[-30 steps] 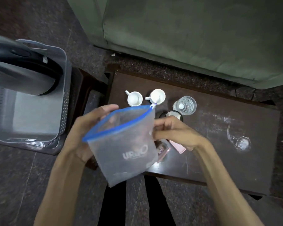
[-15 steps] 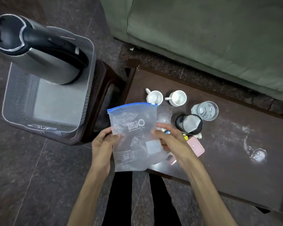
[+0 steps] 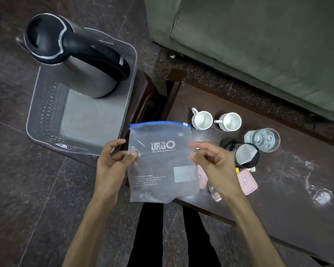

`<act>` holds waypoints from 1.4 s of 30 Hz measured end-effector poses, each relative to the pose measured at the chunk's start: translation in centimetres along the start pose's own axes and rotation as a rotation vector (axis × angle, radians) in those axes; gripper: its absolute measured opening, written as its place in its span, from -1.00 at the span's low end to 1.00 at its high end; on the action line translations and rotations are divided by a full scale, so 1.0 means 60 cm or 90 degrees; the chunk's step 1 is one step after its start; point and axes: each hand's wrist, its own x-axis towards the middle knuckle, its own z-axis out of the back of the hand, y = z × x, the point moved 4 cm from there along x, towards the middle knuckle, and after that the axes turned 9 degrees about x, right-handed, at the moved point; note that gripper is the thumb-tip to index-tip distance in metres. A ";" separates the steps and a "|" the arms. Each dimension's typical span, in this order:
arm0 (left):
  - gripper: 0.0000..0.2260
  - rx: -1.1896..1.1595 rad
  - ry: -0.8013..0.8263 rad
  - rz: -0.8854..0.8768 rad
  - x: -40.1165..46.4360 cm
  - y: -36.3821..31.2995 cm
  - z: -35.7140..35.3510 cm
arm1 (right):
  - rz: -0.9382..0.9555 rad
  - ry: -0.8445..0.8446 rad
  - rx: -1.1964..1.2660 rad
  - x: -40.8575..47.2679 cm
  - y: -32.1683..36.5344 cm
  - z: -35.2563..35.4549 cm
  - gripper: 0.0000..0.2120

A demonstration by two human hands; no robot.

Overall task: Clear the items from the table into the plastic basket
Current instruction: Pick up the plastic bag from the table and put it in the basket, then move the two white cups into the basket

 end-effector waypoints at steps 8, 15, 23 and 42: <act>-0.43 0.218 0.179 -0.108 0.010 -0.031 0.058 | -0.016 0.083 -0.168 0.012 0.030 -0.024 -0.55; -0.87 0.234 0.022 -0.172 0.037 -0.053 0.112 | 0.090 0.119 -0.289 0.040 0.052 -0.102 -0.93; -0.87 0.247 -0.221 -0.236 0.149 -0.126 0.211 | 0.017 0.104 -0.107 0.115 0.041 -0.306 -0.75; -0.86 0.710 -0.104 -0.324 0.226 -0.034 0.218 | 0.233 0.272 -0.839 0.135 -0.028 -0.496 -0.55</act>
